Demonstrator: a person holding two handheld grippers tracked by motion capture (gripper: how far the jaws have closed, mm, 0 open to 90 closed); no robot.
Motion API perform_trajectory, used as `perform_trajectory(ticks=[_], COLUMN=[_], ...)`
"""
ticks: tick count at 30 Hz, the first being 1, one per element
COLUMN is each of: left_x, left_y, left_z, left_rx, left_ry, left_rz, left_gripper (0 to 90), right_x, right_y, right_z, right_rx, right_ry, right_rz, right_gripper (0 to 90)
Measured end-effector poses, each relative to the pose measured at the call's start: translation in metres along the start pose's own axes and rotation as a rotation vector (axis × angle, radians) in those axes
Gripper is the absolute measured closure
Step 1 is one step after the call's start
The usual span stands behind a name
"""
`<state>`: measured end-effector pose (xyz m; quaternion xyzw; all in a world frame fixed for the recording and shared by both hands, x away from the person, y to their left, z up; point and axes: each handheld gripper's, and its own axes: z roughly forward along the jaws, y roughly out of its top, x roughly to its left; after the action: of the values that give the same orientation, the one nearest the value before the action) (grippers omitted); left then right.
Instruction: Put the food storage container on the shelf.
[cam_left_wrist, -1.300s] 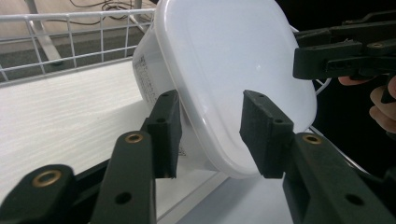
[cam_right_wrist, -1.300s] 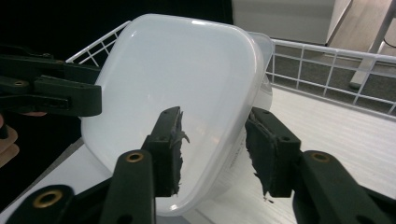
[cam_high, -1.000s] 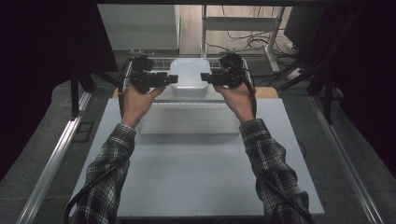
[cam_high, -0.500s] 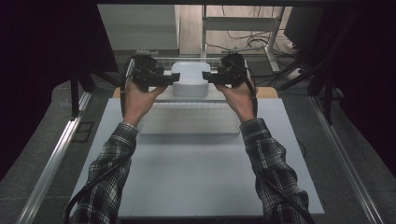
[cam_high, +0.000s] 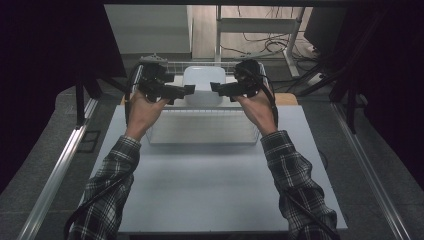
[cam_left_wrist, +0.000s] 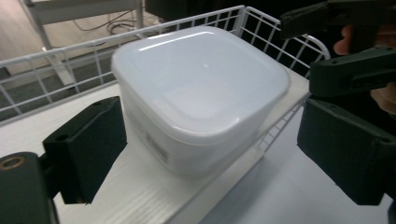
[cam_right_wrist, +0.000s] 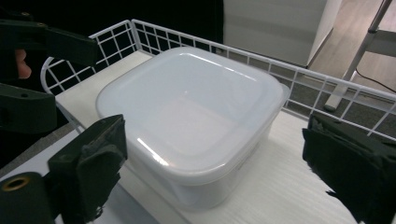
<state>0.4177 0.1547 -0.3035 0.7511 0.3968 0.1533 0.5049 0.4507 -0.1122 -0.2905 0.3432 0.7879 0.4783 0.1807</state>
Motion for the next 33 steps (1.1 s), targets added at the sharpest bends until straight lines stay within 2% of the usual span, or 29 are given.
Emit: perform_trajectory(ticks=[2, 3, 9, 14, 19, 28, 33], left_x=[-0.002, -0.005, -0.009, -0.011, -0.011, -0.019, -0.026], left_y=[-0.004, -0.007, -0.015, -0.023, -0.033, -0.048, -0.060], left_z=[-0.002, -0.003, -0.006, -0.009, -0.011, -0.013, -0.011], left_rx=[-0.009, -0.018, -0.029, -0.040, -0.049, -0.036, -0.001], left_ry=[-0.005, -0.006, -0.006, -0.006, -0.032, -0.045, -0.046], left_rz=[0.011, 0.029, 0.060, 0.063, 0.085, 0.116, 0.143], left_gripper=[5.2, 4.2, 1.3, 2.9, 5.2, 6.9, 5.3], right_x=[0.001, 0.003, 0.006, 0.007, 0.007, 0.012, 0.016], right_y=[-0.001, -0.005, -0.017, -0.024, -0.033, -0.050, -0.057], right_z=[0.000, -0.001, -0.003, -0.007, -0.012, -0.018, -0.022], right_rx=[0.004, 0.011, 0.025, 0.019, 0.017, 0.018, 0.010], right_ry=[0.001, 0.001, 0.006, 0.009, 0.018, 0.038, 0.030], right_rz=[-0.007, -0.023, -0.051, -0.058, -0.063, -0.096, -0.110], right_gripper=[3.1, 2.4, 1.5, 1.5, 1.5, 1.6, 1.1])
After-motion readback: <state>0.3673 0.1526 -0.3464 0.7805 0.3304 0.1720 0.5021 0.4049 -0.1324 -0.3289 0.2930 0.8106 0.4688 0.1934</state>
